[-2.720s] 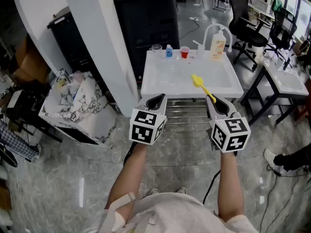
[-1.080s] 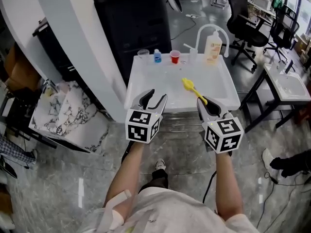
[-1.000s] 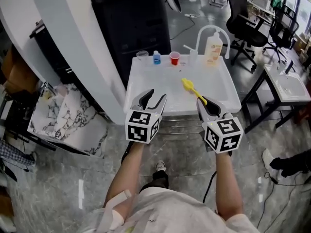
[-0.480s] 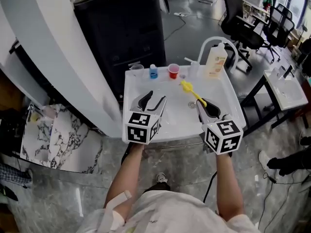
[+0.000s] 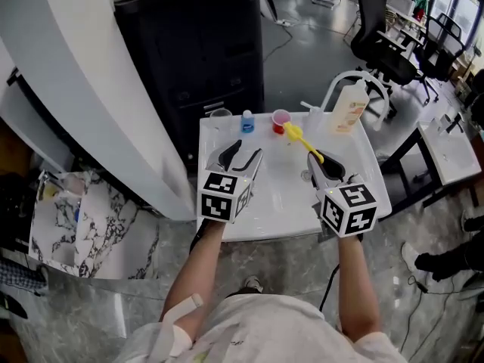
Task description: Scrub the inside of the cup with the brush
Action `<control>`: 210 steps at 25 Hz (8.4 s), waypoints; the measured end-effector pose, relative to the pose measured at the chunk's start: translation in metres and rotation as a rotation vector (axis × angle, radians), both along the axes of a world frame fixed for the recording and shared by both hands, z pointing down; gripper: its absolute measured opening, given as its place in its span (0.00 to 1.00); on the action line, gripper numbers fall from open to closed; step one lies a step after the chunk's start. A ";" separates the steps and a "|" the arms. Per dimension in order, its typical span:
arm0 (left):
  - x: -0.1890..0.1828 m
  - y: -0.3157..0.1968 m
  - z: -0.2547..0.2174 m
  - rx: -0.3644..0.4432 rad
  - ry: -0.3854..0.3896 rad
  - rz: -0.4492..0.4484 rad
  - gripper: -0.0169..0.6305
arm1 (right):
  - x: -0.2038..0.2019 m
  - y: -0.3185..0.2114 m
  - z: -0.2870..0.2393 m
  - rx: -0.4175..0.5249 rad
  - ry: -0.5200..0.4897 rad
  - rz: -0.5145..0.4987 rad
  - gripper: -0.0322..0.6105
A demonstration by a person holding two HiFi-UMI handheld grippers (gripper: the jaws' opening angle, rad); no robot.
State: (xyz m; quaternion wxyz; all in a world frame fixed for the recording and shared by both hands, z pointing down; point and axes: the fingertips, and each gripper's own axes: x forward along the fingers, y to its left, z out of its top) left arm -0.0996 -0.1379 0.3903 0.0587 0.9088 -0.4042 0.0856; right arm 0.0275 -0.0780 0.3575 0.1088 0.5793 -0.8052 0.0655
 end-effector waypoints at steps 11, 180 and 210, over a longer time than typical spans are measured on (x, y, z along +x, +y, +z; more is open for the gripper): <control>0.009 -0.029 0.006 -0.002 0.014 0.023 0.35 | 0.008 -0.031 0.000 0.016 -0.001 0.024 0.11; 0.094 -0.146 0.071 0.233 -0.815 0.272 0.48 | -0.003 -0.153 0.045 -0.189 0.242 -0.724 0.11; 0.097 -0.139 0.081 0.232 -0.817 0.276 0.48 | -0.017 -0.146 0.076 -0.282 0.323 -0.717 0.10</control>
